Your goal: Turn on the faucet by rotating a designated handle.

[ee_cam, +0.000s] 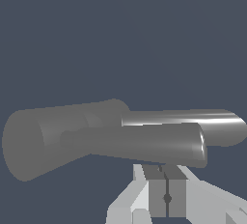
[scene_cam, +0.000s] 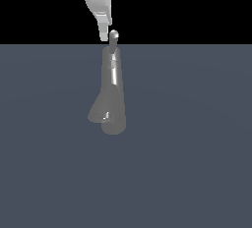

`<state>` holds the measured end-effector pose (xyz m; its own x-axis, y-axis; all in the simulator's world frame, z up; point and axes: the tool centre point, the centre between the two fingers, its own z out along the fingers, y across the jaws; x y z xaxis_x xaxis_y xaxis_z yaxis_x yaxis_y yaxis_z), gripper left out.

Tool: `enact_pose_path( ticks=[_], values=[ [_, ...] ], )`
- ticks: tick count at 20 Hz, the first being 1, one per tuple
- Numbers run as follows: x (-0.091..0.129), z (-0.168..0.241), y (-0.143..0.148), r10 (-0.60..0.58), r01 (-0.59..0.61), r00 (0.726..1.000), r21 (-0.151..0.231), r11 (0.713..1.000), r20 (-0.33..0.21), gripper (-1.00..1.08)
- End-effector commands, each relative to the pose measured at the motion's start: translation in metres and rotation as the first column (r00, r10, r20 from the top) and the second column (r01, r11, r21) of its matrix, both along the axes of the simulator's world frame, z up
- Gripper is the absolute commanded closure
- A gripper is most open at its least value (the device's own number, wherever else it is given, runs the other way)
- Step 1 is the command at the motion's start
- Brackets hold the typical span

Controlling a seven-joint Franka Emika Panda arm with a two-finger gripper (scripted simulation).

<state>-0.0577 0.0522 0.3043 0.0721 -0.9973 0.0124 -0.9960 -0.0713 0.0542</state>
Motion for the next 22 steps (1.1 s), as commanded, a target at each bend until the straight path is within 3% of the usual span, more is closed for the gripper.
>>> enact_pose_path(
  ticks=[1,5,6,7,22],
  values=[
    [0.000,-0.003,-0.031,-0.029,0.029,1.000,-0.001,1.000,-0.006,1.08],
    [0.000,-0.002,-0.054,-0.032,0.032,0.999,-0.001,0.999,-0.007,1.08],
    [0.000,-0.002,-0.054,-0.032,0.032,0.999,-0.001,0.999,-0.007,1.08],
    [0.003,-0.003,-0.033,0.002,-0.002,1.000,0.006,1.000,-0.006,1.08],
    [0.038,-0.020,-0.081,-0.018,0.018,1.000,0.002,1.000,-0.007,1.08]
  ],
)
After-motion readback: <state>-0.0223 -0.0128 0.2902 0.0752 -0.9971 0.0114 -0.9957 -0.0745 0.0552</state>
